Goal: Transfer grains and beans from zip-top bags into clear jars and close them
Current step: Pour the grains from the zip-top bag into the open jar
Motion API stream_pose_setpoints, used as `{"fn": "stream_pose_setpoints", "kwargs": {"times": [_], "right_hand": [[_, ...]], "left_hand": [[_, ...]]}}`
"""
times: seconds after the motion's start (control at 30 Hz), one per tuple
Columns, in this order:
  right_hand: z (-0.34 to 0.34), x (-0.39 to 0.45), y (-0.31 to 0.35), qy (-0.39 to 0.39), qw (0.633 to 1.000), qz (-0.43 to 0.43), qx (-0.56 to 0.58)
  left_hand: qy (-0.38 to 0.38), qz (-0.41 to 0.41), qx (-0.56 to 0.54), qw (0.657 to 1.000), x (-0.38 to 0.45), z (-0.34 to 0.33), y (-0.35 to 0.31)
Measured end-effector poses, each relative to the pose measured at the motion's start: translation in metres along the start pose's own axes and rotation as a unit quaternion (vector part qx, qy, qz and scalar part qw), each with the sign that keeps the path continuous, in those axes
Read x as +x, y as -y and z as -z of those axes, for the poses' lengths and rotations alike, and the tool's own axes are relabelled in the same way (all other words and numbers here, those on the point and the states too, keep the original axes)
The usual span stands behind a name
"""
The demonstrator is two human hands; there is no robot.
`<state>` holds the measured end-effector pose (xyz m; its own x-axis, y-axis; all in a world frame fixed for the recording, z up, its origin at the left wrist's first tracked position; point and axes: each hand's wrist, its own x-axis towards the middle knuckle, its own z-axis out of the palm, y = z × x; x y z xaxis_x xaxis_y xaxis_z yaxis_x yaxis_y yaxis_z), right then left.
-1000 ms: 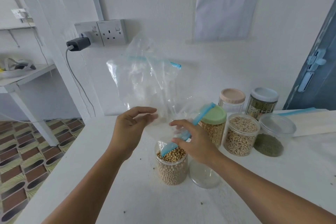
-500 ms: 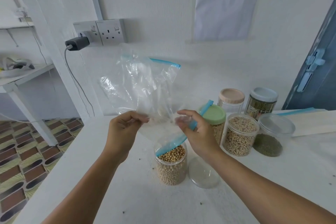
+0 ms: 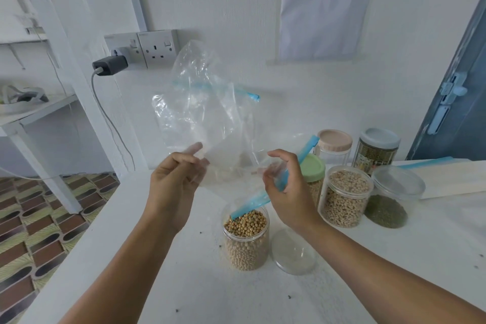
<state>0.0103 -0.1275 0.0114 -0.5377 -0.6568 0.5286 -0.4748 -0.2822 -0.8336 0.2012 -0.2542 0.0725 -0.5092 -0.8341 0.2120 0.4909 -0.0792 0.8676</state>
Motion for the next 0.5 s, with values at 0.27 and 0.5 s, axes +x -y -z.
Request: {"fn": "stream_pose_setpoints", "kwargs": {"times": [0.27,0.5], "right_hand": [[0.004,-0.001,-0.008,0.028,0.997,0.033,-0.067],[0.002,0.006,-0.005,-0.005,1.0,0.021,0.005]], "left_hand": [[0.09,0.063,0.07,0.992,0.015,0.004,-0.022],[0.027,-0.036,0.032,0.998,0.022,0.002,-0.021]]}}
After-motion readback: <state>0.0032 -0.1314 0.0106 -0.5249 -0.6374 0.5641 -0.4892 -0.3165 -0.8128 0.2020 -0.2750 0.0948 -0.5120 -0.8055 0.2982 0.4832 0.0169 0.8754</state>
